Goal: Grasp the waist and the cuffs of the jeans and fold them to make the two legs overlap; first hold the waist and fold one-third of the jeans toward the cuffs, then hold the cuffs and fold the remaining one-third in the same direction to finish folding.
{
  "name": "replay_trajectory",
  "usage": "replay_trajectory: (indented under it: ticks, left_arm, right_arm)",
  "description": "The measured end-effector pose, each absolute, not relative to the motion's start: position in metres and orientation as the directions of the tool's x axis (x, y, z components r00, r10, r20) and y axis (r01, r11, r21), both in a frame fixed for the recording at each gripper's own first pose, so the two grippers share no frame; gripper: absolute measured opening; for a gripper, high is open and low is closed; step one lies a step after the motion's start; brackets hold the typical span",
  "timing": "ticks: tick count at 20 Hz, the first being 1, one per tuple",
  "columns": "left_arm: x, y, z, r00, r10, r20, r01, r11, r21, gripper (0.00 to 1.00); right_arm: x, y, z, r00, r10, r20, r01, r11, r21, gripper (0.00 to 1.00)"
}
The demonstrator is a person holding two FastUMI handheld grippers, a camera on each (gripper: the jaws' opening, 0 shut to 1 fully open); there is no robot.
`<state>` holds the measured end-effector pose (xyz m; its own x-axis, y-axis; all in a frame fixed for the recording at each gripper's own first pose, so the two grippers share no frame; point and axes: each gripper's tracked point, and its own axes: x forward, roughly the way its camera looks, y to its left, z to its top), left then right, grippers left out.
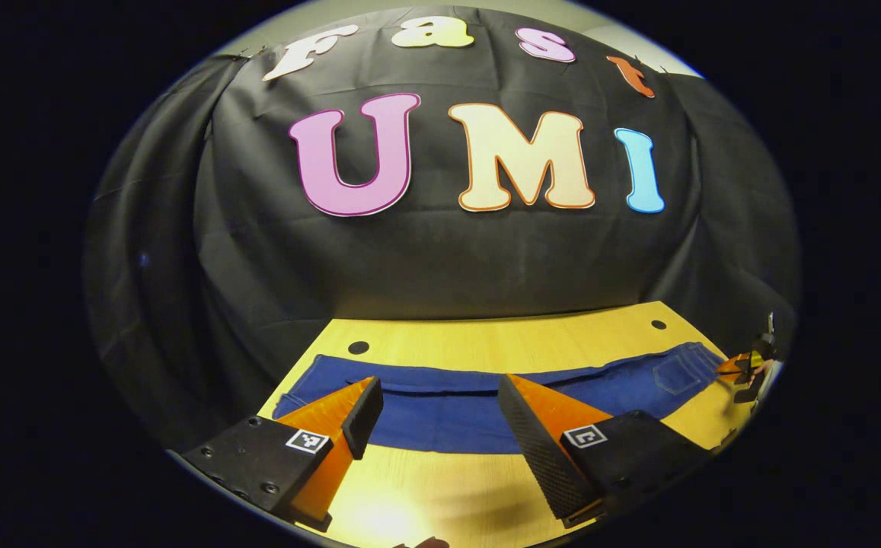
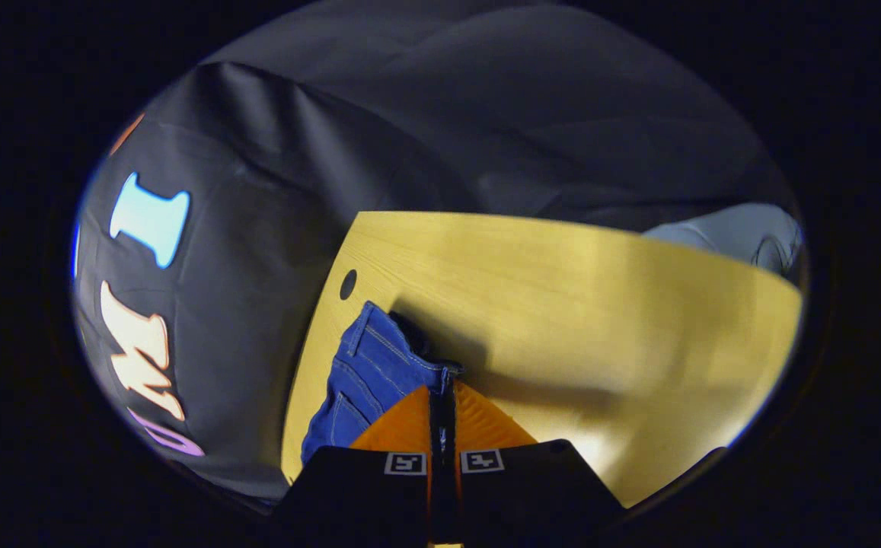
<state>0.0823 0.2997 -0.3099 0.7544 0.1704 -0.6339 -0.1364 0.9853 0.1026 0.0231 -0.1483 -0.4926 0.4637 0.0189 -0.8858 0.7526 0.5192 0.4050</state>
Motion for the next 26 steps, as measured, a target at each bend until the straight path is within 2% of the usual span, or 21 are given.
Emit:
replay_trajectory:
  ticks: [3, 5, 6, 8, 10, 14, 16, 17, 19, 26]
  left_arm:
    - [0.077, 0.301, -0.313, 0.751, 0.186, -0.634, -0.17, 0.982, 0.087, 0.96]
    - [0.075, 0.294, -0.321, 0.746, 0.166, -0.645, -0.179, 0.983, 0.045, 0.95]
    - [0.076, 0.293, -0.324, 0.747, 0.155, -0.646, -0.176, 0.984, 0.032, 0.96]
    - [0.081, 0.292, -0.332, 0.75, 0.124, -0.649, -0.161, 0.987, 0.002, 0.95]
    - [0.081, 0.299, -0.339, 0.74, 0.116, -0.663, -0.17, 0.985, -0.018, 0.96]
    - [0.076, 0.311, -0.346, 0.734, 0.101, -0.672, -0.176, 0.983, -0.045, 0.94]
    - [0.073, 0.325, -0.347, 0.73, 0.107, -0.676, -0.175, 0.984, -0.034, 0.93]
    - [0.072, 0.331, -0.347, 0.729, 0.104, -0.676, -0.178, 0.983, -0.041, 0.93]
    - [0.069, 0.345, -0.353, 0.718, 0.102, -0.689, -0.186, 0.981, -0.048, 0.93]
    - [0.058, 0.389, -0.365, 0.702, 0.106, -0.705, -0.224, 0.972, -0.077, 0.95]
  right_arm:
    - [0.043, -0.165, -0.463, 0.528, -0.016, -0.849, 0.701, 0.573, 0.425, 0.03]
    - [0.062, -0.169, -0.441, 0.583, -0.029, -0.812, 0.664, 0.593, 0.456, 0.05]
    - [0.063, -0.163, -0.431, 0.6, -0.021, -0.8, 0.639, 0.614, 0.464, 0.02]
    - [0.073, -0.151, -0.399, 0.648, -0.034, -0.761, 0.588, 0.657, 0.472, 0.02]
    - [0.085, -0.127, -0.37, 0.691, -0.021, -0.722, 0.527, 0.699, 0.484, 0.0]
    - [0.117, -0.06, -0.316, 0.776, 0.023, -0.63, 0.385, 0.774, 0.503, 0.02]
    - [0.132, -0.024, -0.307, 0.79, 0.063, -0.61, 0.33, 0.795, 0.509, 0.02]
    - [0.133, -0.008, -0.304, 0.791, 0.075, -0.607, 0.31, 0.807, 0.503, 0.05]
    - [0.14, 0.025, -0.295, 0.821, 0.104, -0.562, 0.237, 0.832, 0.501, 0.02]
    - [0.13, 0.146, -0.286, 0.808, 0.24, -0.539, 0.071, 0.867, 0.493, 0.02]
